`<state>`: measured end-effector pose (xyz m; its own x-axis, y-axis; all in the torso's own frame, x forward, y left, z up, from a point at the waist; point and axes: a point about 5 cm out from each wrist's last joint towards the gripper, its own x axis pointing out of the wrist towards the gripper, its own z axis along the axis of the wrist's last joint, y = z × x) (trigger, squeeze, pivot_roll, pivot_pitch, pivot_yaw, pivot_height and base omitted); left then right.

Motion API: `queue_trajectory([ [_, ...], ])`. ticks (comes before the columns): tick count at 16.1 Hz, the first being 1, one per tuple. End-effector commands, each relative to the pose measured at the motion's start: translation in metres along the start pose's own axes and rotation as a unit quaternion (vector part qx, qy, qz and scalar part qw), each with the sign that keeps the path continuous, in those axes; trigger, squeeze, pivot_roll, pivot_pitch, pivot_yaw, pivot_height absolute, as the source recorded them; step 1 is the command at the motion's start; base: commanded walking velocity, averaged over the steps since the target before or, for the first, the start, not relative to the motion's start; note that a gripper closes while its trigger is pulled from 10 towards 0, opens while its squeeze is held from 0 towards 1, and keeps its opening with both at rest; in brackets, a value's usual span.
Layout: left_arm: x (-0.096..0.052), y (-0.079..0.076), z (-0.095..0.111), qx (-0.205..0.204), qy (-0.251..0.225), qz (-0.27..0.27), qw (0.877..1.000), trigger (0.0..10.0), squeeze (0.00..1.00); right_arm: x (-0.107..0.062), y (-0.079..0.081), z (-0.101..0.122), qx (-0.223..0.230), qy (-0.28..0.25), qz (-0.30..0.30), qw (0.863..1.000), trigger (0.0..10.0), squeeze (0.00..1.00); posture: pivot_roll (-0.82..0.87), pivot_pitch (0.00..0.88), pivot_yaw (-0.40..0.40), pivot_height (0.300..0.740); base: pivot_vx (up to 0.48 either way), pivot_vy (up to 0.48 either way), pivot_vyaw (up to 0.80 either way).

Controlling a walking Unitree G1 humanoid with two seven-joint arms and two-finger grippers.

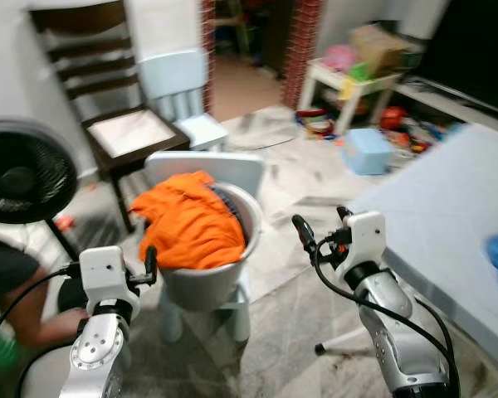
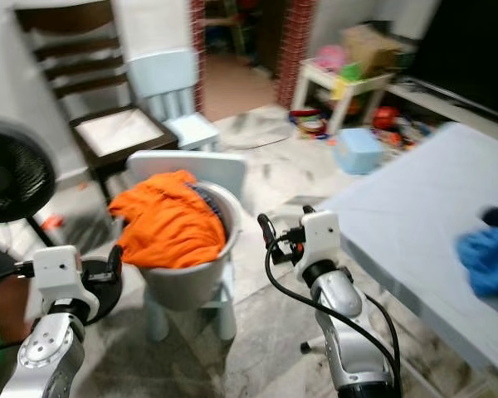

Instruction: Hang hanger

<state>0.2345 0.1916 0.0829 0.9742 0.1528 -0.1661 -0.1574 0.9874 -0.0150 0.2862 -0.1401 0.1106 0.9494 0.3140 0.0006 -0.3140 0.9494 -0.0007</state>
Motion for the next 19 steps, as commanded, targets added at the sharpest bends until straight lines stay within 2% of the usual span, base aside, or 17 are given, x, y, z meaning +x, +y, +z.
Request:
queue_trajectory([
  [1, 0.001, -0.004, 0.001, -0.006, -0.004, -0.004, 1.000, 10.0, 0.00, -0.003, -0.004, 0.003, -0.007, 0.000, -0.001, 1.000, 10.0, 0.00, 0.08, 0.000, -0.113, 0.740, 0.000, 0.000, 0.80],
  [4, 0.004, -0.009, 0.007, -0.016, -0.015, -0.021, 1.000, 10.0, 0.00, -0.004, -0.007, 0.005, -0.018, -0.002, -0.005, 1.000, 10.0, 0.00, 0.06, 0.000, -0.101, 0.740, 0.000, 0.000, 0.00],
  [9, 0.008, -0.019, 0.019, -0.033, -0.031, -0.055, 0.997, 10.0, 0.00, -0.010, -0.003, 0.007, -0.037, -0.003, -0.001, 0.999, 10.0, 0.00, 0.04, 0.000, -0.087, 0.740, 0.000, 0.000, 0.00],
  [14, 0.006, -0.021, 0.013, -0.067, -0.013, -0.042, 0.997, 10.0, 0.00, -0.010, -0.002, 0.009, -0.050, -0.002, 0.011, 0.999, 10.0, 0.00, 0.04, 0.006, -0.101, 0.740, 0.272, 0.000, 0.00],
  [19, 0.007, -0.021, 0.017, -0.060, -0.022, -0.044, 0.997, 10.0, 0.00, -0.011, -0.003, 0.011, -0.037, -0.005, 0.009, 0.999, 10.0, 0.00, 0.03, 0.005, -0.100, 0.740, 0.338, 0.000, 0.00],
])
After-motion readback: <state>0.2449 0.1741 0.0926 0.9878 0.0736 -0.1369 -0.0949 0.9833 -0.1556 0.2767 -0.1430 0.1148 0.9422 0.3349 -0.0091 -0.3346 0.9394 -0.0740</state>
